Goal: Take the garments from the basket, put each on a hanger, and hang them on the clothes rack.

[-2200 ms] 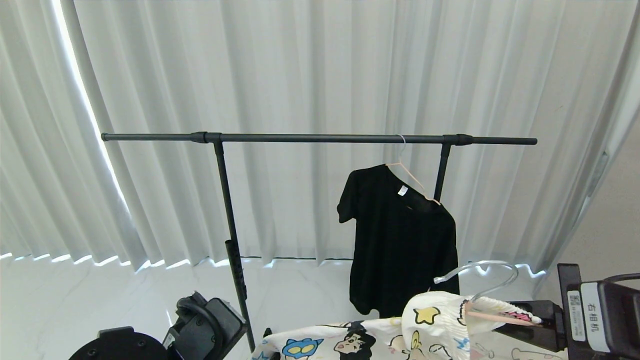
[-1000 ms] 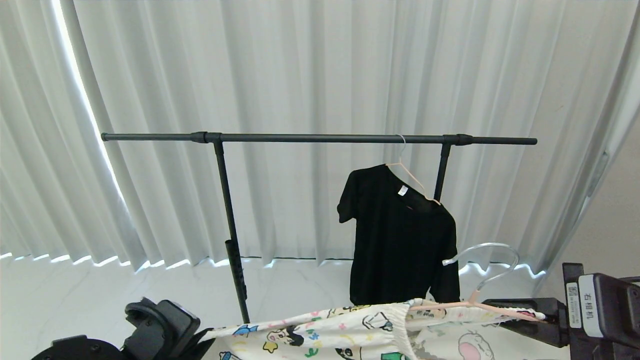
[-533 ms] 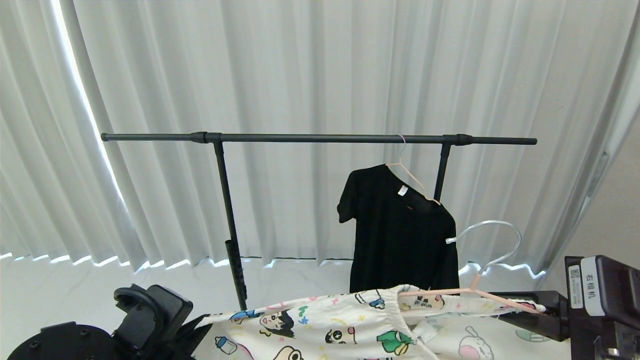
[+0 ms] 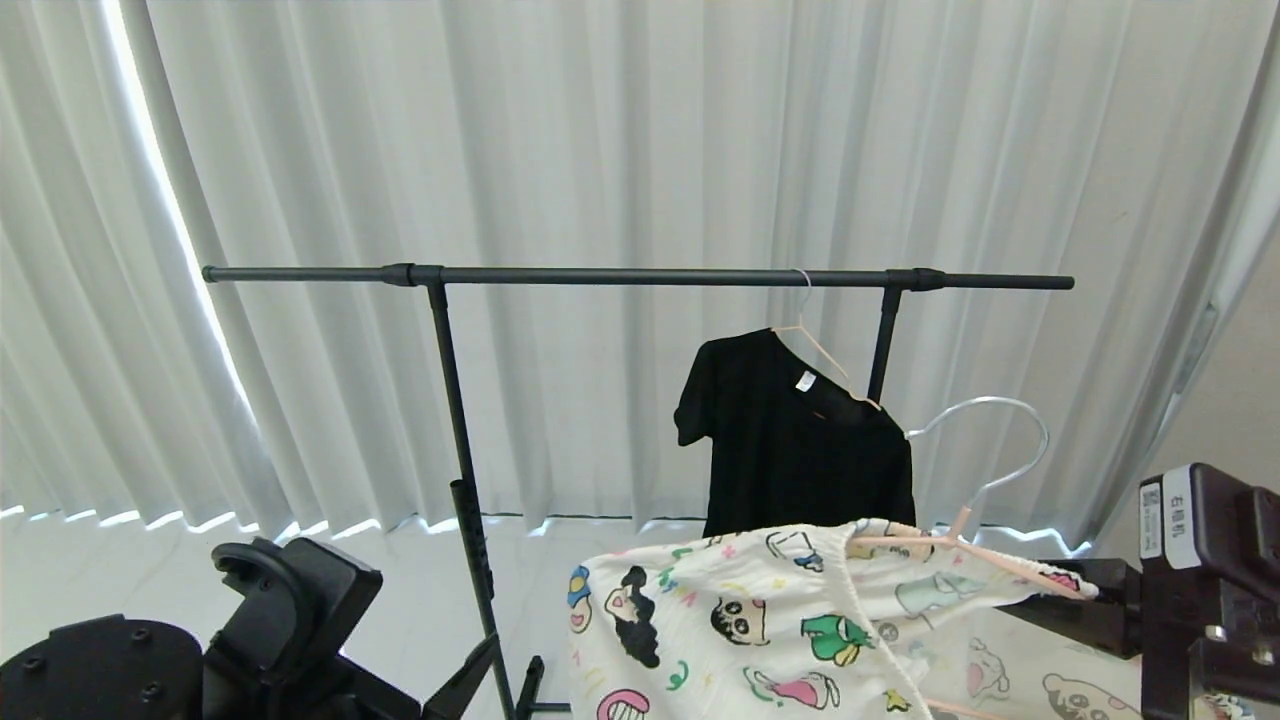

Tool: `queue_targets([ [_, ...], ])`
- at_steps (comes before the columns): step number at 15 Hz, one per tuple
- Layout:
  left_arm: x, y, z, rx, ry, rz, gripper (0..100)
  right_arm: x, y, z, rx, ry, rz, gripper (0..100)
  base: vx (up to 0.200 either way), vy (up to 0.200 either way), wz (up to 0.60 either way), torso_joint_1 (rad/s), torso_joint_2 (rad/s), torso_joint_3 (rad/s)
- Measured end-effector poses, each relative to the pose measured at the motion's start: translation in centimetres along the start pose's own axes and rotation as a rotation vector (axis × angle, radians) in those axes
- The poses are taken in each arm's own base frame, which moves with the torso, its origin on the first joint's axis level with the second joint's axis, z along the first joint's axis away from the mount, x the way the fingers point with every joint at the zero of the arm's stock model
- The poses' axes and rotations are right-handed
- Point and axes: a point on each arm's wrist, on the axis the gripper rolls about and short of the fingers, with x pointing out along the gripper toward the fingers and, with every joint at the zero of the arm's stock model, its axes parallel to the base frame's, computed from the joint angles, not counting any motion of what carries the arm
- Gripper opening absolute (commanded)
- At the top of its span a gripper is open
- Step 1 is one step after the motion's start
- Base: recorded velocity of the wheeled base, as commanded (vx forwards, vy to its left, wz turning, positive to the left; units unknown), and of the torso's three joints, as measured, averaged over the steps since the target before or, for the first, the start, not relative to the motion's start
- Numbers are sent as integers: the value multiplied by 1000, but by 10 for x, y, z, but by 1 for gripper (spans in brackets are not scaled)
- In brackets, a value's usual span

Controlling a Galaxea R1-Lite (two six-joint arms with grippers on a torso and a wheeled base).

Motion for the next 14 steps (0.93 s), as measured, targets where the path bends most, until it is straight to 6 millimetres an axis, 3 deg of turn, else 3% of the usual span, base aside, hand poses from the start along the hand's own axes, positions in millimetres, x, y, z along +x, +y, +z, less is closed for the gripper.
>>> queue_targets([
  [6,5,23,50,-98,-166,129,100,-3,-12,-12,178,132,-160,0,0,0,0,0,0,0],
  [10,4,42,43,-127,-135,242,100,-11,-10,-15,215,281,-170,0,0,0,0,0,0,0],
  [14,4,54,37,-150,-109,314,100,-19,-15,-3,269,352,-179,0,0,0,0,0,0,0],
])
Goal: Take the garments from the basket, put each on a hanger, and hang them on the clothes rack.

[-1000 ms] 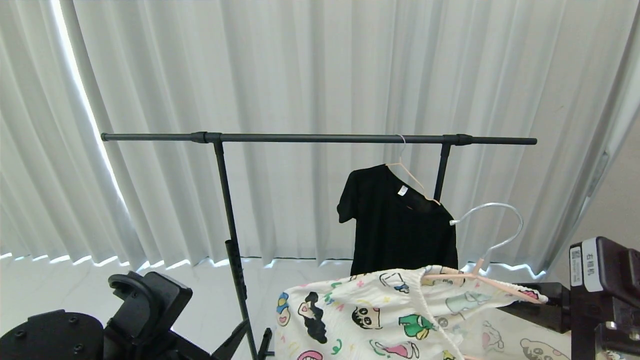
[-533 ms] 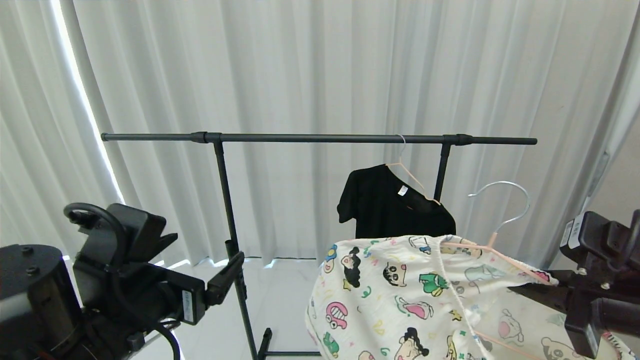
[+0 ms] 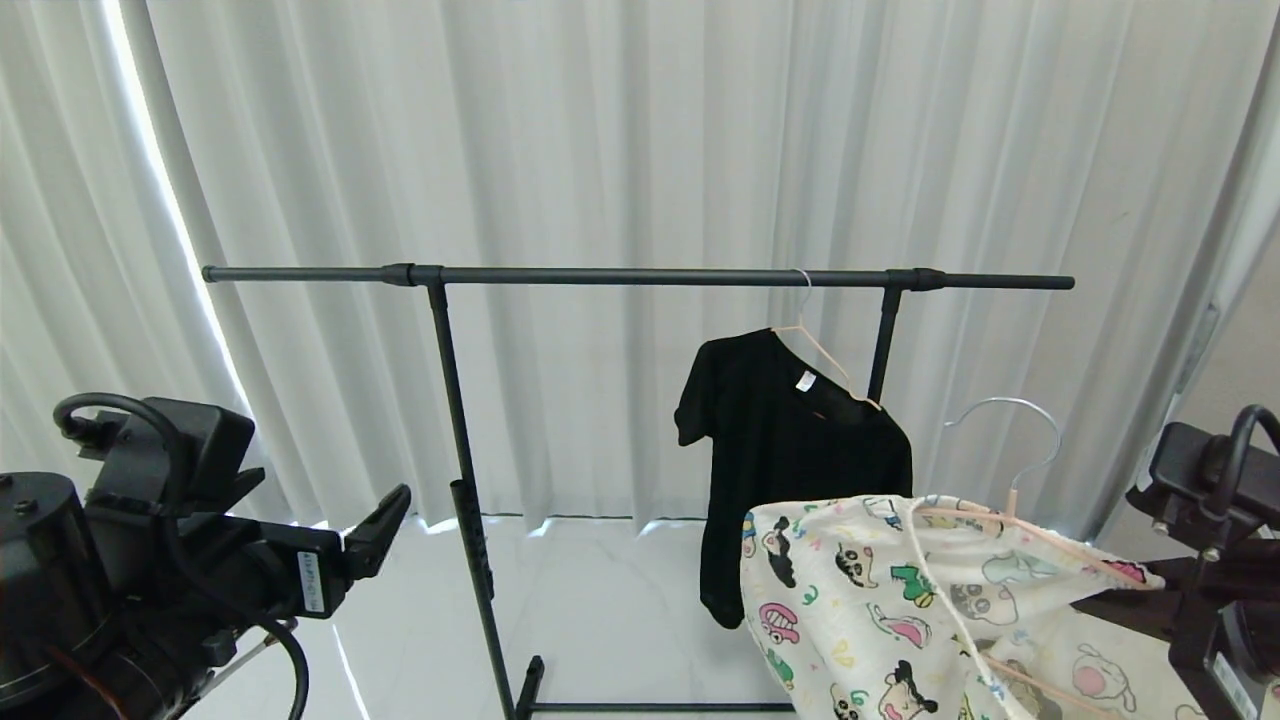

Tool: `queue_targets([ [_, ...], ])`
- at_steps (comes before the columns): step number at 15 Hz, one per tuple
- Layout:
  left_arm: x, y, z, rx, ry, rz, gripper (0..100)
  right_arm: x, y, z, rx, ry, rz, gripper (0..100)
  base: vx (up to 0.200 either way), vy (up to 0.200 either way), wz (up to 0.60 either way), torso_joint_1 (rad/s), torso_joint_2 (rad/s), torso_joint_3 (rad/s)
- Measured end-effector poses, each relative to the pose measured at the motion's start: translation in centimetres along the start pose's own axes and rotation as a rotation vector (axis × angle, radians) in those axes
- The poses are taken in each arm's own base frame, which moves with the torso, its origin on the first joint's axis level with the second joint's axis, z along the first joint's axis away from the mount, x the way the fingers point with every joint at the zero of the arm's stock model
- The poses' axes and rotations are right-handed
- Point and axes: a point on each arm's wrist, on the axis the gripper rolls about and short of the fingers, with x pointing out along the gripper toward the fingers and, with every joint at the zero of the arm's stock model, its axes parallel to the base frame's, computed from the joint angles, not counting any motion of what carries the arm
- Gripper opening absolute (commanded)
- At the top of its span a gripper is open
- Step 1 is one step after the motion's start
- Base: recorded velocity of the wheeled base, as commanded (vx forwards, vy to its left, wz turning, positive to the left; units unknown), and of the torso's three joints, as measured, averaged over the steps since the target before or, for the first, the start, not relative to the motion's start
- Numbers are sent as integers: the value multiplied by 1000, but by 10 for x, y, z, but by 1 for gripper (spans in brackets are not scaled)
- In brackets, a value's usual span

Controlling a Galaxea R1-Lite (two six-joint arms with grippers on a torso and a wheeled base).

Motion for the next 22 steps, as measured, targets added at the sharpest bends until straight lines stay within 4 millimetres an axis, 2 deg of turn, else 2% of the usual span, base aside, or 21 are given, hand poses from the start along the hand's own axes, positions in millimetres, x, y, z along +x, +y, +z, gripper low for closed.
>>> queue_targets([
  [4,1,5,-6,-1,23,34,100,-5,1,7,90,71,15,0,0,0,0,0,0,0],
  [6,-1,6,-14,12,55,50,100,-1,4,13,172,110,16,0,0,0,0,0,0,0],
  [11,-2,6,-22,59,92,99,100,25,10,52,265,100,18,0,0,0,0,0,0,0],
  [13,-2,6,-23,67,97,105,100,39,9,69,272,18,8,0,0,0,0,0,0,0],
  [18,-2,6,-25,70,103,102,100,59,5,93,275,-20,-18,0,0,0,0,0,0,0],
  [22,-2,6,-25,67,101,100,100,65,5,100,274,-29,-17,0,200,0,0,-5,0,5],
])
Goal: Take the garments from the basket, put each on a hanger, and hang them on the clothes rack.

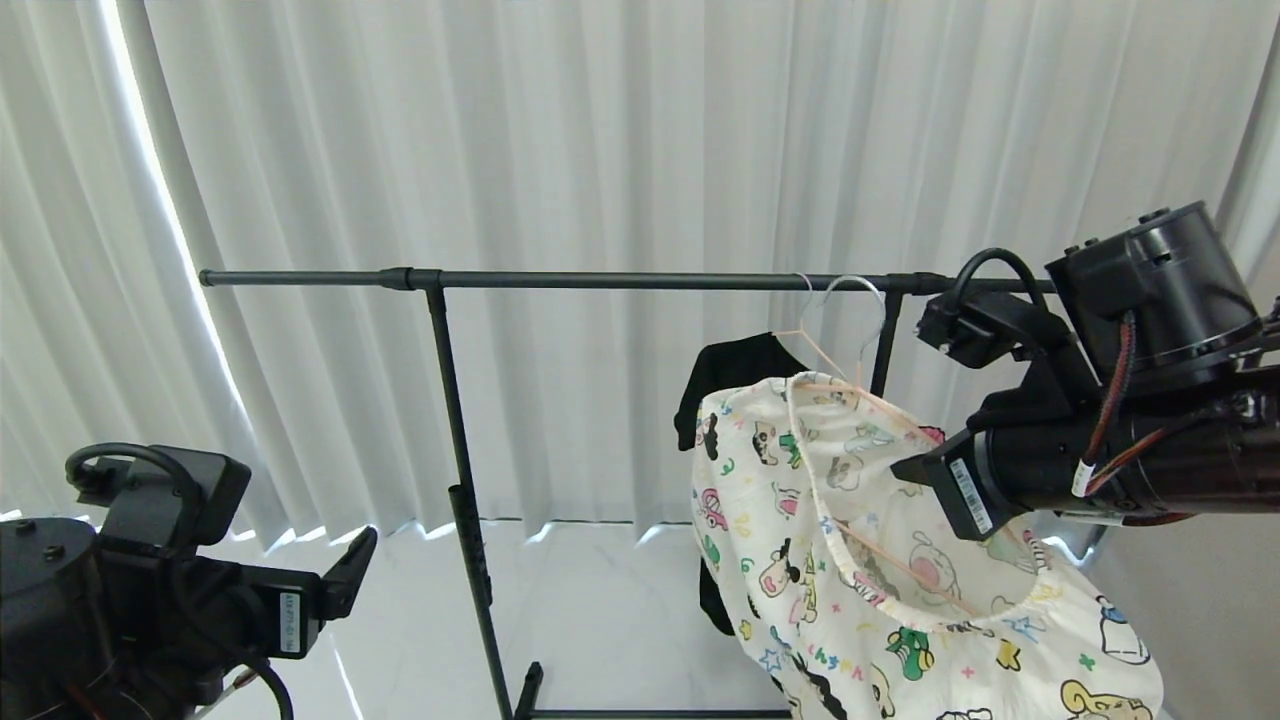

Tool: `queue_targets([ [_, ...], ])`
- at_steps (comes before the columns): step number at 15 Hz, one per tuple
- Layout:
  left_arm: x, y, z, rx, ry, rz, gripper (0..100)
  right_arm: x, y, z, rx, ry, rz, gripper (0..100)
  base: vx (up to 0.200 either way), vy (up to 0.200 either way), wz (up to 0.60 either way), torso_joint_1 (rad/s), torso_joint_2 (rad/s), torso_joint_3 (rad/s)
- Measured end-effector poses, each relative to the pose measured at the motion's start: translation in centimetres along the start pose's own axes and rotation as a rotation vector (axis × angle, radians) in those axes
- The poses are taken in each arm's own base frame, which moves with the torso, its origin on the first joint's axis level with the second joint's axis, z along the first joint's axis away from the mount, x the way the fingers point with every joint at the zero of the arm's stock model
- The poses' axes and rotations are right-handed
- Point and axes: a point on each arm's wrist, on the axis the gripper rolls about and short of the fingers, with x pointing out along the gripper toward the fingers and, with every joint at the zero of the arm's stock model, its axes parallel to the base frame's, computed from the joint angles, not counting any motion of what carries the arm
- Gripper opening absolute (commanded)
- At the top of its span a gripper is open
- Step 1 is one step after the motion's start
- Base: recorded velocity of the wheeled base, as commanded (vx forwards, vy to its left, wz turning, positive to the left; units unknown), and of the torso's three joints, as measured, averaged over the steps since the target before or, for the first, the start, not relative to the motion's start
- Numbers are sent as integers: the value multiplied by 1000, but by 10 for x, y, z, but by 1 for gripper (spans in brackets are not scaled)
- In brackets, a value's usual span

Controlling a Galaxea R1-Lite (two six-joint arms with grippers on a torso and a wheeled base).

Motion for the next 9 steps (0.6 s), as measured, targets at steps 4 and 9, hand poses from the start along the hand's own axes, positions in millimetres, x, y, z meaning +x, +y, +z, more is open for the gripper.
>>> queue_targets([
  [4,0,0,0,1,0,-1,100,0,1,8,2,-22,4,0,200,0,0,7,6,-2],
  [9,0,-1,1,2,-4,-5,100,2,4,21,-2,-54,13,0,200,0,0,0,3,-1],
])
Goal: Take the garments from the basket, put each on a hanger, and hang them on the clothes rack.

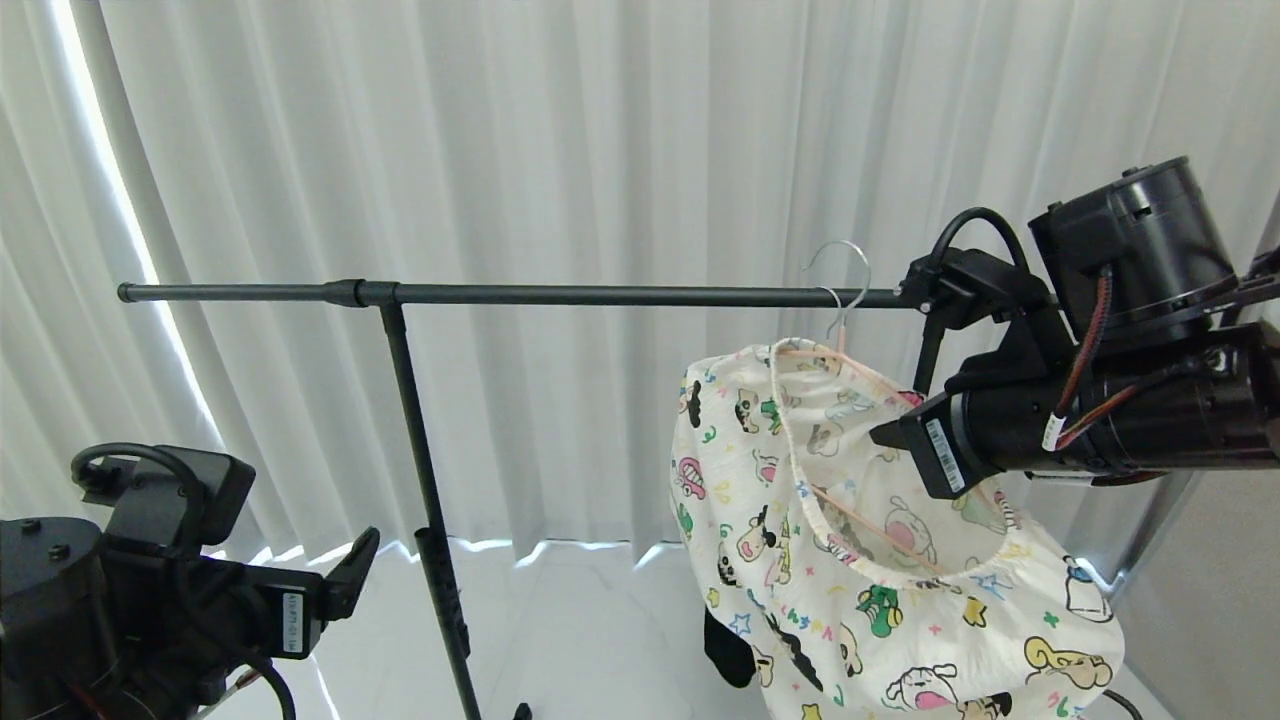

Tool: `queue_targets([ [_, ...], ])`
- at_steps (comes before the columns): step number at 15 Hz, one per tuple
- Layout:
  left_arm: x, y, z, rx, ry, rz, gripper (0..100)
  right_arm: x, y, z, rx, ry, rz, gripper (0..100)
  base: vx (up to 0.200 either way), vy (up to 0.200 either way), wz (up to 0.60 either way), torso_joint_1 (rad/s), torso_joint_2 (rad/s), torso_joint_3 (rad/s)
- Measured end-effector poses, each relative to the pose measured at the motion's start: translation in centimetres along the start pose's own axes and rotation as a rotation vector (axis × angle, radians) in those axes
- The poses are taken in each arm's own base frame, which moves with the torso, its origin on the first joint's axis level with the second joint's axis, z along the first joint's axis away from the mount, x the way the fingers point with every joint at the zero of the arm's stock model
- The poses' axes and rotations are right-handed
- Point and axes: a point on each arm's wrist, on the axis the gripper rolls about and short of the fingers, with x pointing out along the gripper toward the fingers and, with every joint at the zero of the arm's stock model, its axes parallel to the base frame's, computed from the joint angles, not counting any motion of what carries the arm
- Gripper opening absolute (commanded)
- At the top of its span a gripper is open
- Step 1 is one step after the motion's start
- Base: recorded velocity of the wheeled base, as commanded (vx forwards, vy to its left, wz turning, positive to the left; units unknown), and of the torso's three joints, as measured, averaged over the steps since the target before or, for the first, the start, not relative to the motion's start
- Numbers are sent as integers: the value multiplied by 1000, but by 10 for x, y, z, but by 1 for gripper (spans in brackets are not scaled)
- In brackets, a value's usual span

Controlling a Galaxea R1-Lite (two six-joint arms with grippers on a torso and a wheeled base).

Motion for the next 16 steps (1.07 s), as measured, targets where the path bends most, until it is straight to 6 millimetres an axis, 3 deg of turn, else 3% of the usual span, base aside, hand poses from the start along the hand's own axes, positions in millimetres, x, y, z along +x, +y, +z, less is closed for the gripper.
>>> queue_targets([
  [9,0,0,1,0,-4,-2,100,5,8,10,-12,-18,16,0,200,0,0,2,5,3],
  [16,-1,0,1,-4,-9,-1,100,18,15,5,-28,25,30,0,0,0,0,0,0,0],
])
